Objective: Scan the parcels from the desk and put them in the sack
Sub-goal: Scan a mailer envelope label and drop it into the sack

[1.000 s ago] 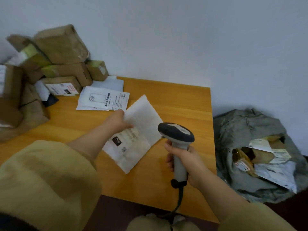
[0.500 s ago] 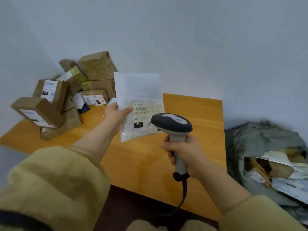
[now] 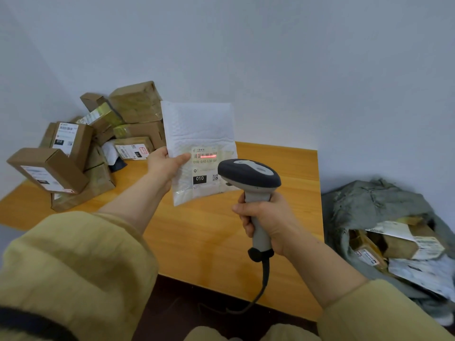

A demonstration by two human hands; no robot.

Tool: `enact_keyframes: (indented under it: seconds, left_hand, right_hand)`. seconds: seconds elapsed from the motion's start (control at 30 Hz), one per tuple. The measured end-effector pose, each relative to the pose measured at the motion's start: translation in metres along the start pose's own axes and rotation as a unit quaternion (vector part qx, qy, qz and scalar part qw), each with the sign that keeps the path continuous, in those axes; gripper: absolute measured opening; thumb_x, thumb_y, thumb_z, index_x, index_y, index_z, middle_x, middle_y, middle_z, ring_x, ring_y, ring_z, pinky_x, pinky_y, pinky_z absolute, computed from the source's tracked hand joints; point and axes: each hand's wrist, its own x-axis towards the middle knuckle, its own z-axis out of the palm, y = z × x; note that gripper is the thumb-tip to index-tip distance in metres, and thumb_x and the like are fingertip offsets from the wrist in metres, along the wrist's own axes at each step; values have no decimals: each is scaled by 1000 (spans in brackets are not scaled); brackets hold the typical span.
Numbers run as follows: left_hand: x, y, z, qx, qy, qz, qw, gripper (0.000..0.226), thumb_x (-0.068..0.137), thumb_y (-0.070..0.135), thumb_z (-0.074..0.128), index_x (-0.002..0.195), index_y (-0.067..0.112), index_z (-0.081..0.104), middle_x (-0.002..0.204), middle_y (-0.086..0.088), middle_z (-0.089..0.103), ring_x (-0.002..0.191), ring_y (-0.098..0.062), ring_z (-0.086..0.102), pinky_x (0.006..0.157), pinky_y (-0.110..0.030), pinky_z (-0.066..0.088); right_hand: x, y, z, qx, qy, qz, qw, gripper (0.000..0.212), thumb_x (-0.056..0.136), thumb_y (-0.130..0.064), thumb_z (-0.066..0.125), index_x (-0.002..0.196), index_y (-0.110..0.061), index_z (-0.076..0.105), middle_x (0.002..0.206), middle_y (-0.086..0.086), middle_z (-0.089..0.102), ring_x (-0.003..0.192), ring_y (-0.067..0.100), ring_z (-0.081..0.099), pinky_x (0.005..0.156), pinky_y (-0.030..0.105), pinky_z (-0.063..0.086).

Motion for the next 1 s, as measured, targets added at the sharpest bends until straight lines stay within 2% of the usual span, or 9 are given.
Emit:
enact_keyframes:
  seconds: [0.17,0.27,0.43,0.53,0.6,0.67,0.77,0.9,1.0]
  left_hand:
    - [4,-1,6,-11,-22,-2,1000,24,81,0,71,101,9,62,89,-4,67,75,-15,66,61,-29,55]
    - [11,-9,14,-29,-35,-25,999,19,81,-1,71,96,7,62,100,-11,68,80,-21,66,71,-36,55]
    - [15,-30,50,-79,-122,-115,983,15,84,-3,65,98,1,63,103,-14,68,84,-24,68,64,-34,59]
    - [3,-45,90,-108,-182,-167,963,11,87,-5,61,97,0,63,105,-12,68,85,-25,67,78,-43,55]
    - [-9,-55,119,-103,-226,-201,948,19,89,-3,59,107,-1,62,111,-13,67,91,-26,66,80,-43,53]
    - [-22,-63,146,-93,-262,-234,932,32,88,0,60,119,-3,59,117,-18,65,95,-27,67,69,-39,57]
    - [-48,-71,191,-77,-292,-264,916,32,88,0,59,120,-3,58,116,-18,65,91,-27,67,54,-35,58]
    - [-88,-77,257,0,-322,-248,914,28,89,7,62,116,0,60,113,-15,68,87,-25,68,61,-37,55]
    - [-124,-91,315,71,-326,-251,909,29,89,17,66,114,3,61,109,-12,69,90,-25,66,68,-35,53]
  right_hand:
    - [3,-1,-3,12,-1,-3,1000,16,80,2,68,74,-7,57,51,6,51,40,16,43,44,24,39]
    - [7,-1,-9,36,31,-5,999,10,81,-1,70,86,-4,62,54,6,56,43,16,47,45,25,42]
    - [22,11,-55,87,224,5,971,31,78,-9,77,103,-13,59,91,3,61,76,16,58,58,34,54]
    - [17,22,-94,114,317,2,941,38,79,-10,77,111,-13,57,100,-1,59,88,16,58,75,43,58]
    - [8,29,-117,126,349,8,929,37,77,-9,78,108,-11,59,101,5,64,92,22,62,77,44,58]
    - [-2,37,-136,146,369,15,918,30,75,-5,78,97,-13,58,95,10,68,85,25,66,70,40,58]
    - [-15,42,-172,159,407,5,900,29,76,1,75,95,-12,56,81,7,64,68,20,62,54,30,52]
    - [-32,50,-242,167,447,7,879,26,78,7,70,85,-12,53,84,11,62,66,23,57,61,38,52]
    - [-50,59,-314,170,473,22,864,31,76,6,72,103,-1,58,87,14,64,65,24,59,54,31,52]
